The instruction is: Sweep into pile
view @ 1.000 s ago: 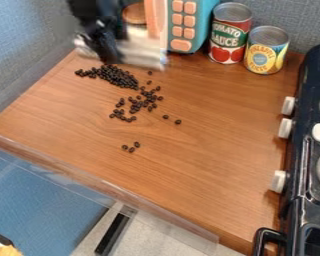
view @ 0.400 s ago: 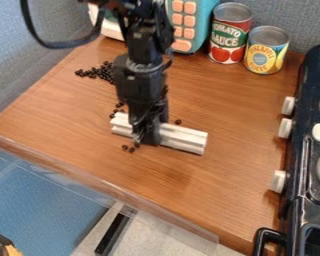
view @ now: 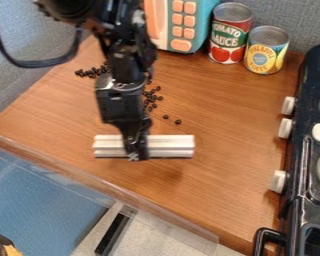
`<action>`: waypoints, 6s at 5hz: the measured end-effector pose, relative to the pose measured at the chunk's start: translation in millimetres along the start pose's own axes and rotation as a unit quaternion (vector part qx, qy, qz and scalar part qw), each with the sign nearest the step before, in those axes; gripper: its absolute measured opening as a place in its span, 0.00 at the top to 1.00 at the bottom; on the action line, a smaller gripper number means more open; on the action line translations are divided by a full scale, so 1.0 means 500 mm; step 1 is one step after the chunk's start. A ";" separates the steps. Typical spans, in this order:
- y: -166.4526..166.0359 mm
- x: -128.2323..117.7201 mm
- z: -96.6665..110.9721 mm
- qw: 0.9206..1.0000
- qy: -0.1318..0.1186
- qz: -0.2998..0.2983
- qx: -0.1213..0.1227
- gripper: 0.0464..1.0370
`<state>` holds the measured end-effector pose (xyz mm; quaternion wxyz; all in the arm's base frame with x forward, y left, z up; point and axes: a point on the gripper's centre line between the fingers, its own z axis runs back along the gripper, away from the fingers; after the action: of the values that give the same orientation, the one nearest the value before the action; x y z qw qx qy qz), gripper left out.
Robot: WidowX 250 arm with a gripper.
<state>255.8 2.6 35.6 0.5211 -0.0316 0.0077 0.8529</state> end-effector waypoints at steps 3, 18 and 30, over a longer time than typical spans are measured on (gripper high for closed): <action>-0.015 0.041 -0.025 0.998 -0.004 0.059 0.005 0.66; -0.285 0.041 0.049 0.985 0.052 0.159 -0.048 0.66; -0.256 0.022 -0.057 0.980 -0.012 0.195 -0.018 0.66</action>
<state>366.2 69.5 8.8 0.3437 -0.0287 -0.0075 0.9386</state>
